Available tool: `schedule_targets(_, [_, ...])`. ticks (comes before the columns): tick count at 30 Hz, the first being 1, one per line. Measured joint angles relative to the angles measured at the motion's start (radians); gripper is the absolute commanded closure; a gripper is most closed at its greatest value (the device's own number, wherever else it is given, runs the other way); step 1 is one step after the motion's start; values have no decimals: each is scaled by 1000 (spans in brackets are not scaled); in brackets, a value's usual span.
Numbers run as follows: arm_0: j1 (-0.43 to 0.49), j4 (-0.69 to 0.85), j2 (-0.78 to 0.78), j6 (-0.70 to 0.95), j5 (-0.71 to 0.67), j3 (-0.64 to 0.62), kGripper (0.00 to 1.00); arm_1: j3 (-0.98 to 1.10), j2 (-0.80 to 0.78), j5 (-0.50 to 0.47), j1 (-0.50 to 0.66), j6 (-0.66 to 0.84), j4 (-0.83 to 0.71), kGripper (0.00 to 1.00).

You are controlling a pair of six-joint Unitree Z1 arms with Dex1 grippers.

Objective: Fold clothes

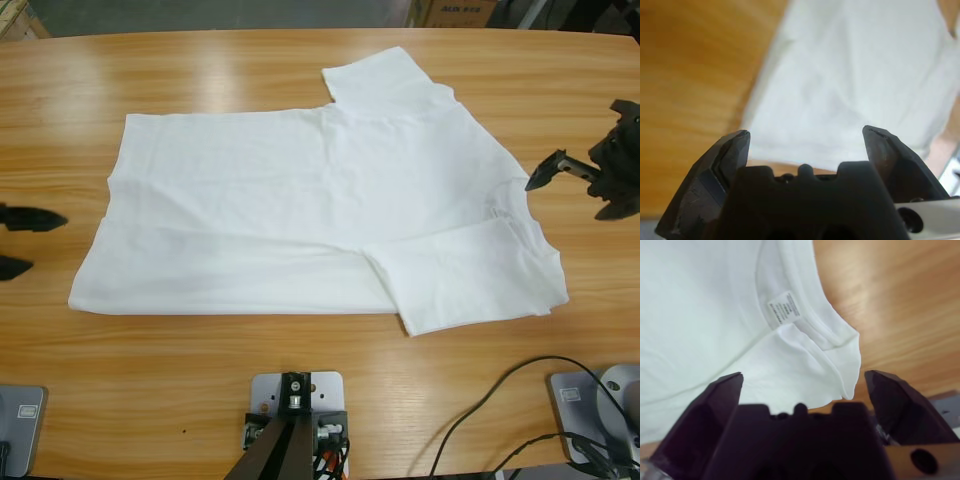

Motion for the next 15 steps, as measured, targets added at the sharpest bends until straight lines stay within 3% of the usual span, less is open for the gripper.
schedule_targets(3, [-55,-90,75,101,-44,-21,124,-9,-9,31,8,-116,-55,0])
schedule_targets(6, [-54,-115,113,180,-77,-52,124,-44,-8,115,11,-269,-95,0])
schedule_targets(11, [75,-98,119,290,-151,-168,124,-214,29,309,-23,-496,-65,0])
schedule_targets(15, [155,-61,160,349,-191,-269,124,-339,80,433,-107,-554,-31,4])
